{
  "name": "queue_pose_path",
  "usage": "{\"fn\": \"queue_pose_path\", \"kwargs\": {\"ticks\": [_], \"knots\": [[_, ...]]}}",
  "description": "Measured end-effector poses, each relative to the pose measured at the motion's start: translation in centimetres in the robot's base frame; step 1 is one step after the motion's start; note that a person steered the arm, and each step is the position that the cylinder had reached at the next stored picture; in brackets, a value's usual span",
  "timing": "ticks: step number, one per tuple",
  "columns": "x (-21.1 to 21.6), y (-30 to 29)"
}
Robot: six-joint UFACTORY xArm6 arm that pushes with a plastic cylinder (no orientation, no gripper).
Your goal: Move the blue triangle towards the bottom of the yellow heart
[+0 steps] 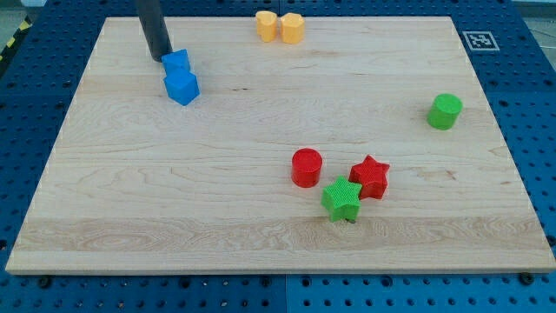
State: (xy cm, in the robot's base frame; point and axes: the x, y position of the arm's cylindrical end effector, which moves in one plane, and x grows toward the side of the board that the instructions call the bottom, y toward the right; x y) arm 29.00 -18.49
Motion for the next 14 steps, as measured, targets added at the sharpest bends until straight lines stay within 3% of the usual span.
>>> {"fn": "queue_pose_path", "kwargs": {"ticks": [3,7,11,14], "knots": [[2.0,0.4],[3.8,5.1],[8.6,9.8],[8.9,12.9]]}}
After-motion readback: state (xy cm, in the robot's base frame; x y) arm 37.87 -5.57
